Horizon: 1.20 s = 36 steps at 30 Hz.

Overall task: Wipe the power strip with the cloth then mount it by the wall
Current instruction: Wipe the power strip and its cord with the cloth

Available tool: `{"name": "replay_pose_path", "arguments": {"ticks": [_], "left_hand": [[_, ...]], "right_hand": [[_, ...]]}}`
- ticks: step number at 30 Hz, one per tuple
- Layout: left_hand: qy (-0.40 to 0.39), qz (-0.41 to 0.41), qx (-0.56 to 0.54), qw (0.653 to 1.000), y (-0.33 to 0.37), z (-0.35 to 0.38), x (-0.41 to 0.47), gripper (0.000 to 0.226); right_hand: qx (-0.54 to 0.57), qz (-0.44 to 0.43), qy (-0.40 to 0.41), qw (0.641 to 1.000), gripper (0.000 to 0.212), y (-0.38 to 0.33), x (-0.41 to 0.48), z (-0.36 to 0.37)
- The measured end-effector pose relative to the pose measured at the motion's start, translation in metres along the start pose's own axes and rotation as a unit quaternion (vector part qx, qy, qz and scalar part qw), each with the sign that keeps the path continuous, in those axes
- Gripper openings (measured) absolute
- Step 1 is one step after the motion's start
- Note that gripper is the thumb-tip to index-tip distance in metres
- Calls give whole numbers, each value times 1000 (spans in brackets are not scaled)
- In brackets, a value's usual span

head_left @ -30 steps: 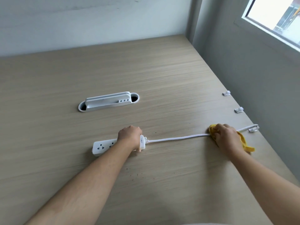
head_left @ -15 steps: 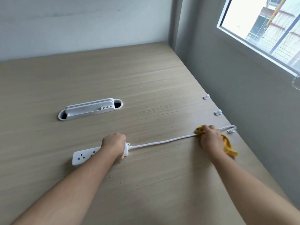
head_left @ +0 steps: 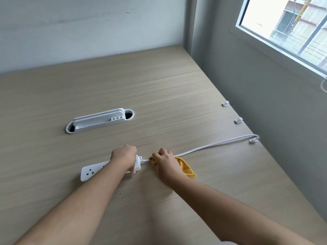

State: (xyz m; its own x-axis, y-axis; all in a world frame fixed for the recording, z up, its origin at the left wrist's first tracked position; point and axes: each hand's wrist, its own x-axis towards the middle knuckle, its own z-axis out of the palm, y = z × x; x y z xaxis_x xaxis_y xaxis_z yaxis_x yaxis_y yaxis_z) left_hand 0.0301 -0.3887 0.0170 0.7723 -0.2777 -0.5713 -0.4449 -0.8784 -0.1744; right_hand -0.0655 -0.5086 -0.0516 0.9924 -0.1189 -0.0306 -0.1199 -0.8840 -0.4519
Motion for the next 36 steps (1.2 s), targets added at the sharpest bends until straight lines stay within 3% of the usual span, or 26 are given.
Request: {"name": "replay_pose_path", "arguments": {"ticks": [5, 9, 12, 16, 23, 27, 29, 31, 34, 36], "left_hand": [[2, -3, -2, 1000, 1, 3, 1, 43], [4, -7, -2, 1000, 1, 4, 2, 45], [4, -11, -5, 1000, 2, 6, 4, 46], [14, -11, -14, 1000, 1, 8, 5, 41], [51, -7, -18, 998, -4, 15, 7, 41], [76, -7, -28, 997, -8, 20, 5, 35], [86, -4, -29, 996, -9, 23, 3, 35], [98, -3, -35, 995, -10, 28, 2, 35], [111, -2, -70, 991, -9, 34, 0, 31], [128, -3, -102, 987, -9, 36, -1, 29]], "right_hand": [[-30, 126, 80, 988, 29, 84, -3, -43], [-67, 289, 147, 944, 29, 167, -18, -90], [-67, 360, 154, 918, 29, 196, -14, -109], [-56, 328, 134, 933, 27, 155, -3, -92], [14, 83, -11, 996, 28, -12, 1, -4], [6, 2, -38, 999, 30, -29, -1, 7], [-2, 30, -18, 999, 32, -1, 0, -5], [-8, 119, 32, 992, 30, 39, -3, -23], [-10, 250, 116, 961, 34, 102, -20, -57], [22, 287, 147, 946, 34, 125, -28, -75]]}}
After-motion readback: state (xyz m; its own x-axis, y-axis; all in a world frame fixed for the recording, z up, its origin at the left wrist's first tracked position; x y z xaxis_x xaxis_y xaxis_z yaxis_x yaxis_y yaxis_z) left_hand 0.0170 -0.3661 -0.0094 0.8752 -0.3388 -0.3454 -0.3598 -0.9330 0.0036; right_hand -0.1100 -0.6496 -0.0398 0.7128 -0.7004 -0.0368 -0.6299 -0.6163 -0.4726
